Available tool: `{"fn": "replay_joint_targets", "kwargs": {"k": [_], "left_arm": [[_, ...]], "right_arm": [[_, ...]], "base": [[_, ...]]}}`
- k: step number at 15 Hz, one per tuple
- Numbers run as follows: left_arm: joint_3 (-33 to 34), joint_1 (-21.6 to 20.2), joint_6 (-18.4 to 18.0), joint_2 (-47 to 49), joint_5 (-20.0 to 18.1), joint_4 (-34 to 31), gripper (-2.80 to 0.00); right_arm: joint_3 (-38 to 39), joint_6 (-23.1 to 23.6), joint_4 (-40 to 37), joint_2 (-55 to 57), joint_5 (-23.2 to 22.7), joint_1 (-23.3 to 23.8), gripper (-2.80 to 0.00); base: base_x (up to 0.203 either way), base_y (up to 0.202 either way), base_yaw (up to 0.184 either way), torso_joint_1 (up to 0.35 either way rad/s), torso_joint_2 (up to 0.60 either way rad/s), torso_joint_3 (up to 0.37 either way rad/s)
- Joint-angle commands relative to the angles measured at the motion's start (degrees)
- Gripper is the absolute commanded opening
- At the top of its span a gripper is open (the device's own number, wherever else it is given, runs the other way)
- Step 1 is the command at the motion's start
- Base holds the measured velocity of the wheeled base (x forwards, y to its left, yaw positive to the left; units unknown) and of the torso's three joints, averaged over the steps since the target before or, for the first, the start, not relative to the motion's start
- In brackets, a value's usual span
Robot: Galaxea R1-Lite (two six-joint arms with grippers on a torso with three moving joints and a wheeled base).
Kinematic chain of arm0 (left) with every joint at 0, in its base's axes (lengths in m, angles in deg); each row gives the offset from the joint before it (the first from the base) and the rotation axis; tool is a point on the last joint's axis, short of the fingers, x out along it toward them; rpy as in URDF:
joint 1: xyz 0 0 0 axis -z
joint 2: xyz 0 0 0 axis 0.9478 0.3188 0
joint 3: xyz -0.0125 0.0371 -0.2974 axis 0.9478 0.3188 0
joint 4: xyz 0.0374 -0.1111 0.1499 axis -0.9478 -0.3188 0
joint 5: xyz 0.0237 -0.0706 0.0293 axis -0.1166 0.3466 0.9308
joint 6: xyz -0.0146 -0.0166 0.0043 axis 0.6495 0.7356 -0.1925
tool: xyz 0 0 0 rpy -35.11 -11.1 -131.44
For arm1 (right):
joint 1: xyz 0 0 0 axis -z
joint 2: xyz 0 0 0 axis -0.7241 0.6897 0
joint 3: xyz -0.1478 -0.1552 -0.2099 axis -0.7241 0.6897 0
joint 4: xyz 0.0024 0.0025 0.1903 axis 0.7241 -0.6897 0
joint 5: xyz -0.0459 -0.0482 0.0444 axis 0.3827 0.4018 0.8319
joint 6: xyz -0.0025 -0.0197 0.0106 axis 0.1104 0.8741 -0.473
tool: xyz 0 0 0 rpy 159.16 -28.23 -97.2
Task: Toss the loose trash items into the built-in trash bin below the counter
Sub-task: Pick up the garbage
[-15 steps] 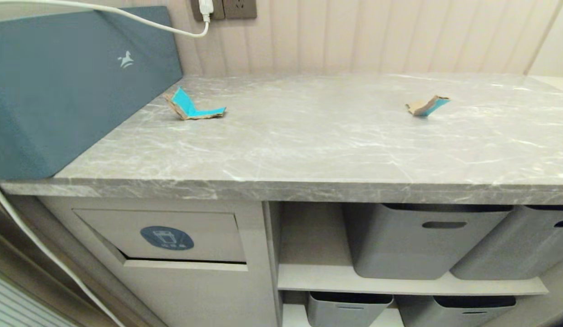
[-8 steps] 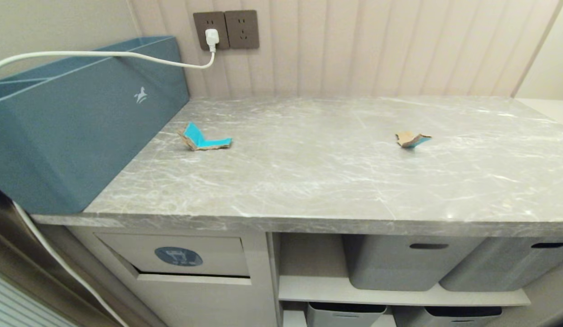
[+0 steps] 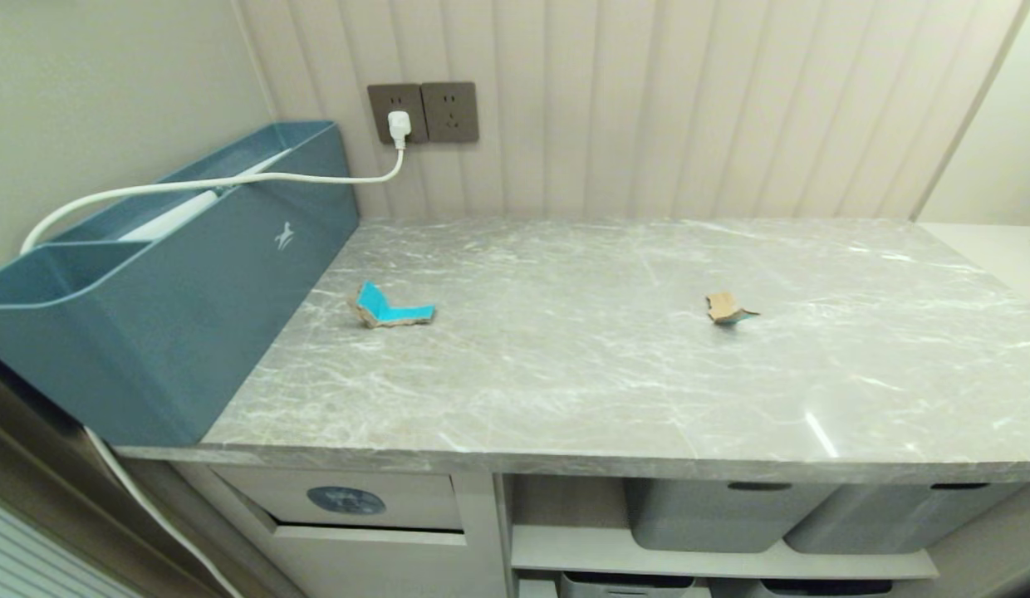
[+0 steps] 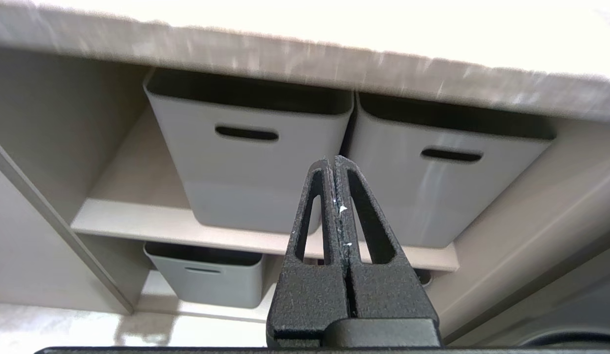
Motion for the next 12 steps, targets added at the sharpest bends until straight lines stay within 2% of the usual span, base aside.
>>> {"fn": "replay_joint_targets", "kwargs": {"k": [1,9,12], "left_arm": [[0.09,0.0,0.03,0.08,0.01,0.04,-2.8],[0.09,0.0,-0.23,0.08,-0.07,0.04,-2.8],[0.09,0.0,-0.23,0.08,-0.07,0.04,-2.8]], "right_arm": [[0.09,0.14,0.06,0.06,0.01,0.09,-2.8],[0.09,-0.25,-0.02,0.02,0.15,0.01,-2.8],[0.09,-2.39,0.06,0.06,0.32,0.01,-2.8]], "base": [[0.0,0.0,0.0,0.251,-0.53,-0.299],[0.0,0.0,0.0,0.273,-0.58,-0.308],[0.0,0.0,0.0,0.099,-0.22,-0.103]]}}
